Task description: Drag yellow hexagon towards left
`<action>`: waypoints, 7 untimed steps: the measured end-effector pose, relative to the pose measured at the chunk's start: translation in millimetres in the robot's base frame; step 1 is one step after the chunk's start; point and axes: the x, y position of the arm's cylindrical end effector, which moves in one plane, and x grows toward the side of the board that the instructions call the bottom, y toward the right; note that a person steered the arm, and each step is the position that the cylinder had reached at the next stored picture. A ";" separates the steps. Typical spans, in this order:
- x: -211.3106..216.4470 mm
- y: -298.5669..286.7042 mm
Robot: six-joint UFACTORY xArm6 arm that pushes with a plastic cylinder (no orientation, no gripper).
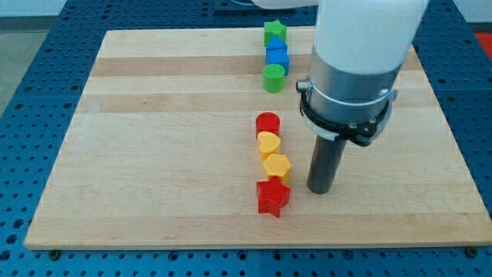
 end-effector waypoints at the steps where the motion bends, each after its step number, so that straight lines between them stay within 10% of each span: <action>1: -14.0 -2.6; 7: -20.0 -101.5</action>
